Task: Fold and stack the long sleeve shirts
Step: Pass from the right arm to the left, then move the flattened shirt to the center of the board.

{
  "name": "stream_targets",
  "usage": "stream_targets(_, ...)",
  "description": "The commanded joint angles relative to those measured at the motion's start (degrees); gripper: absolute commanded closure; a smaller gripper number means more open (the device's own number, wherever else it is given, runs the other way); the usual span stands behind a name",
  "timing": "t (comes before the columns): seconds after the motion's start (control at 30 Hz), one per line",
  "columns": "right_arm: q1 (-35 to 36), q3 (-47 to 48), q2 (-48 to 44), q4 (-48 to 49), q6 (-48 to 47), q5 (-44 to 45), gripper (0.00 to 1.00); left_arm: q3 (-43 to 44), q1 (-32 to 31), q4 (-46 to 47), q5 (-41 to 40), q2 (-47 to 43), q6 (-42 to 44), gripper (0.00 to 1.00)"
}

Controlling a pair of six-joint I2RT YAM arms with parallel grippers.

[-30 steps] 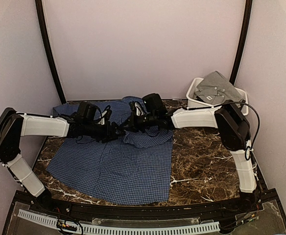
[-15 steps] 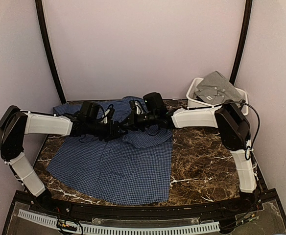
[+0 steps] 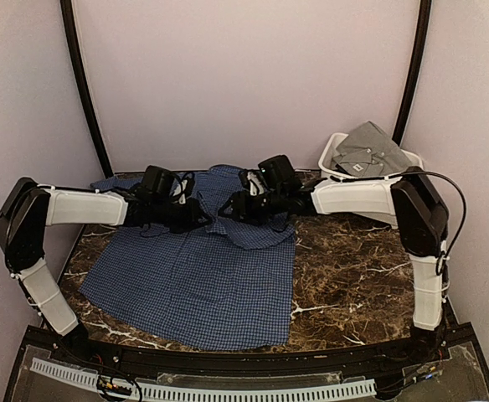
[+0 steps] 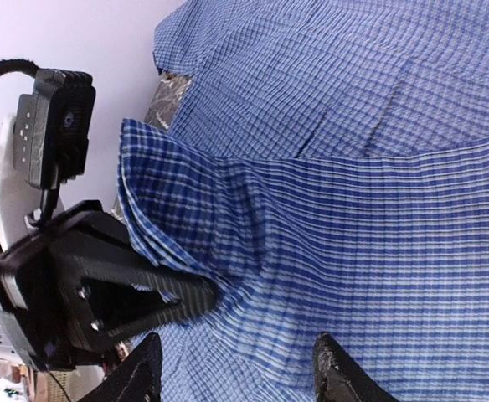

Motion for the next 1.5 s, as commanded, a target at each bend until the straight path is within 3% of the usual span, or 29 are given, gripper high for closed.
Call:
stream_targets(0.0, -3.9, -6.3, -9.8, -5.1, -6.6, 10.0, 0.41, 4.2, 0.8, -3.5, -6.0, -0.7, 1.4, 1.00)
stream_targets(0.37, -7.4, -23.4, -18.6, -7.7, -9.0, 23.7, 0.44, 17.3, 7.0, -11.7, -7.7, 0.6, 6.9, 1.00)
stream_targets(0.53, -6.7, -24.8, -15.9, -6.8, -9.4, 24.2, 0.45, 24.3, 8.1, -14.4, -6.7, 3.8, 9.1, 1.00)
stream_targets(1.0, 1.6, -29.0, -14.0, -9.6, -6.8, 31.2, 0.47, 31.3, 8.3, -17.6, -5.7, 8.8, 11.1, 1.00)
stream_targets(1.1, 1.7, -29.6, -13.3, -11.4, -5.9, 33.6, 0.62, 32.7, 8.3, -17.9, -5.6, 9.5, 11.0, 1.00)
stream_targets(1.23, 0.5, -26.7, -12.0, -15.7, -7.0, 37.6, 0.98, 34.6, 8.3, -17.9, -5.4, 11.1, 10.5, 1.00)
stream_targets(1.47, -7.1, -21.7, -9.5, -17.8, -12.8, 38.0, 1.00, 38.2, 8.2, -15.7, -4.2, 14.5, 8.7, 1.00)
